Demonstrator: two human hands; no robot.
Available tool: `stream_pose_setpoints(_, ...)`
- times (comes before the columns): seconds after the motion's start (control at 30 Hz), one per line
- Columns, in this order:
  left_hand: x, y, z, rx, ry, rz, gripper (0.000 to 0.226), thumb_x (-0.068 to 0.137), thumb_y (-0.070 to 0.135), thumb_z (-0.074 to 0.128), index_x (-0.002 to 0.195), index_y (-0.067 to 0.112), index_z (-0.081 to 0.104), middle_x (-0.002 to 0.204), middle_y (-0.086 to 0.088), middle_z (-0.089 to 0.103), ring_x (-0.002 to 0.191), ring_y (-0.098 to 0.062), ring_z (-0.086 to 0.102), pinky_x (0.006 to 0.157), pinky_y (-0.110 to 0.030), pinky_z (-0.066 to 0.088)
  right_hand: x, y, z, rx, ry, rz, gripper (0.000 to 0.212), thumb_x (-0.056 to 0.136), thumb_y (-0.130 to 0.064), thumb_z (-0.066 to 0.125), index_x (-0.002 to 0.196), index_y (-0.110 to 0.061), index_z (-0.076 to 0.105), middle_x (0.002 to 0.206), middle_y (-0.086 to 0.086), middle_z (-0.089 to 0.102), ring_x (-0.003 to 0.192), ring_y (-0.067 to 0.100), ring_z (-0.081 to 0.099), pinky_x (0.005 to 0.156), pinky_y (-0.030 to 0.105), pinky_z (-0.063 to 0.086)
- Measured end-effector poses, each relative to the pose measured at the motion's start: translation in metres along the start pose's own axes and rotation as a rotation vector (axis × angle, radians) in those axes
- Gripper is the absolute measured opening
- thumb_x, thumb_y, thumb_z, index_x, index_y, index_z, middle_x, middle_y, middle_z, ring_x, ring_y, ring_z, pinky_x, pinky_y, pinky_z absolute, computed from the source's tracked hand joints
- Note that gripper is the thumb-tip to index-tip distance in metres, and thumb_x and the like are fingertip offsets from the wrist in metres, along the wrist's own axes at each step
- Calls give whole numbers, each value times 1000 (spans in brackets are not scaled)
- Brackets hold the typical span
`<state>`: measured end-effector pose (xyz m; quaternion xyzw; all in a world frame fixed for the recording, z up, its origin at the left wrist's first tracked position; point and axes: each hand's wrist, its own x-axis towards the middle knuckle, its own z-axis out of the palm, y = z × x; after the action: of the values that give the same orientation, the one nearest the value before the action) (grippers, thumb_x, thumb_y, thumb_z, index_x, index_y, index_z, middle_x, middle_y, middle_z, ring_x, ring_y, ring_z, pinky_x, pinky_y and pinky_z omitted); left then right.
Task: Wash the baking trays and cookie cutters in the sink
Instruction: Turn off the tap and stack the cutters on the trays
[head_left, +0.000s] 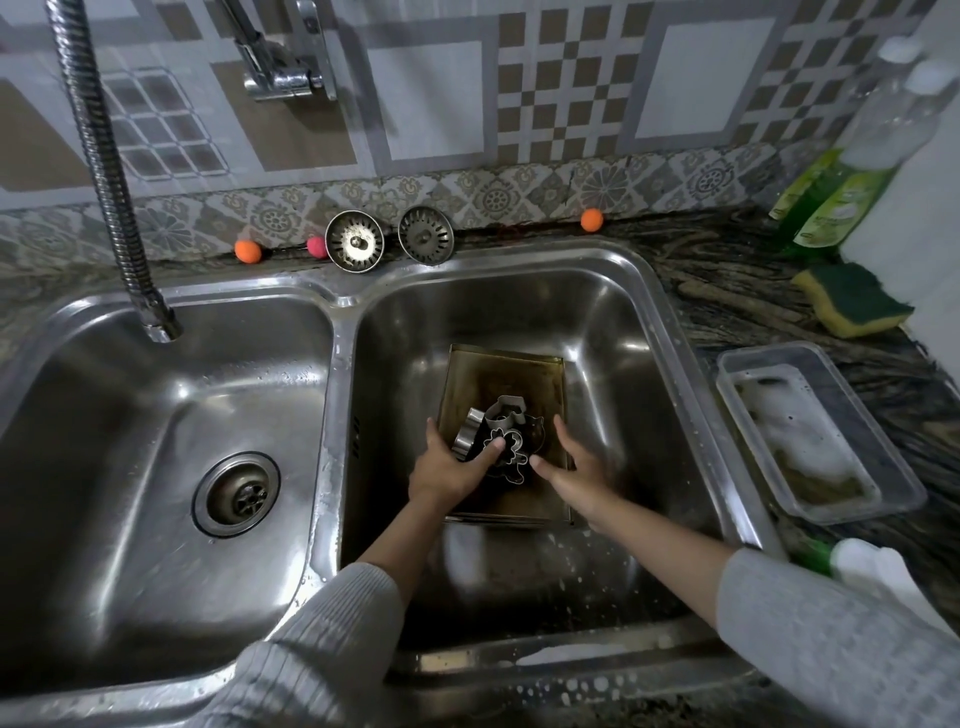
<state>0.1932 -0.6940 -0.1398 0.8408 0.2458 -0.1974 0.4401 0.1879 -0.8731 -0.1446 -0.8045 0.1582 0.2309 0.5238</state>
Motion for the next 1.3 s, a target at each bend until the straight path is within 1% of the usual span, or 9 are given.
stream_pose_setpoints(0.23,1,2,1,-213,25,49,126,43,85,65,148,33,20,132,7,58,122,-18,55,105,-39,43,-10,-17,-7,45,49,-157,75,65,-64,70,130,-61,33,147,0,37,136,19,34,108,32,29)
stream_pose_setpoints(0.3,1,5,0,-248,47,80,123,43,84,67,146,32,24,128,8,61,118,-14,57,104,-37,45,-14,-20,-12,35,73,-208,75,65,-57,75,127,-63,33,142,7,32,135,20,32,109,29,27)
stream_pose_setpoints(0.53,-12,34,-18,-192,86,298,97,78,61,64,152,33,8,135,4,56,128,-14,48,95,-19,33,-31,-44,-28,-6,117,-393,63,78,-37,73,128,-55,38,147,12,18,143,27,10,113,33,16)
stream_pose_setpoints(0.7,-18,59,-34,-167,101,472,78,86,59,54,150,37,16,108,18,63,117,-3,50,93,-20,36,-39,-71,-41,10,212,-588,53,80,-26,73,122,-48,51,142,6,22,133,-6,30,97,-4,16)
stream_pose_setpoints(0.77,-14,68,-40,-178,101,537,78,83,67,52,148,31,30,84,21,68,108,2,57,99,-27,41,-40,-82,-46,-20,269,-654,54,78,-31,75,116,-60,51,144,10,22,141,10,23,104,3,16)
stream_pose_setpoints(0.83,-8,77,-46,-193,114,580,82,75,81,48,136,26,50,89,10,73,108,-5,62,103,-39,45,-46,-94,-50,-41,316,-701,58,74,-35,78,115,-63,50,146,10,21,144,18,17,110,17,16)
stream_pose_setpoints(0.9,-2,84,-50,-184,137,593,82,72,85,47,125,24,59,97,2,73,110,-18,62,98,-45,48,-51,-104,-55,-58,352,-738,61,70,-33,81,119,-54,52,145,9,22,141,15,18,109,15,16)
stream_pose_setpoints(1.1,-15,111,-66,-183,176,711,69,74,83,46,110,27,66,95,4,72,108,-31,61,94,-52,48,-62,-128,-64,-82,426,-809,63,69,-30,82,121,-49,51,144,9,22,139,16,21,107,15,18)
stream_pose_setpoints(1.3,-22,121,-74,-220,187,776,51,75,81,46,91,36,65,93,5,72,100,-24,63,91,-49,50,-69,-143,-72,-131,450,-851,61,71,-29,81,121,-47,51,151,13,15,144,24,13,109,20,15)
